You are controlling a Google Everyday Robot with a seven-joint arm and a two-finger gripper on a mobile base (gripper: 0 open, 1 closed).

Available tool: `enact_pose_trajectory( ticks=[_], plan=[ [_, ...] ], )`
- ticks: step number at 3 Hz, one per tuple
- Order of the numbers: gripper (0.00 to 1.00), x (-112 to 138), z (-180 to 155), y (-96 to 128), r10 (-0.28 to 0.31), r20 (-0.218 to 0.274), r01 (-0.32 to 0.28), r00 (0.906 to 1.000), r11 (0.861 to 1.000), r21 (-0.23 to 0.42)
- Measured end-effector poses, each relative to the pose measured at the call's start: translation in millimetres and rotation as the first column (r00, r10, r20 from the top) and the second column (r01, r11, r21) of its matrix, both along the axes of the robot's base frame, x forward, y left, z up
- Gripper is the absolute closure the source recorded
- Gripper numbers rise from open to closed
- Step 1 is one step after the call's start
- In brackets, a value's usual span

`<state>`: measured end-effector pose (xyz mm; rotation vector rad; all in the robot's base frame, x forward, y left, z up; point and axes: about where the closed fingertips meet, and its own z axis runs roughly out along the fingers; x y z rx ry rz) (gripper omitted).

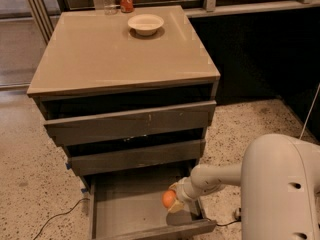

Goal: Pick orange from bottom drawer and place on counter

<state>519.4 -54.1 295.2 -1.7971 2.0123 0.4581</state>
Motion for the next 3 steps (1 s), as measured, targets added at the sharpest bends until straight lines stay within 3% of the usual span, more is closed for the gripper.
enact_pose_trajectory(
  ticks=[2,3],
  plan=[
    [1.00,11.2,42.8,4.5,-0.018,0.021,0.018,0.9996,1.000,0.006],
    [1.00,18.2,90.0,9.9,-0.011,0.083,0.010,0.9965,1.000,0.003]
  ],
)
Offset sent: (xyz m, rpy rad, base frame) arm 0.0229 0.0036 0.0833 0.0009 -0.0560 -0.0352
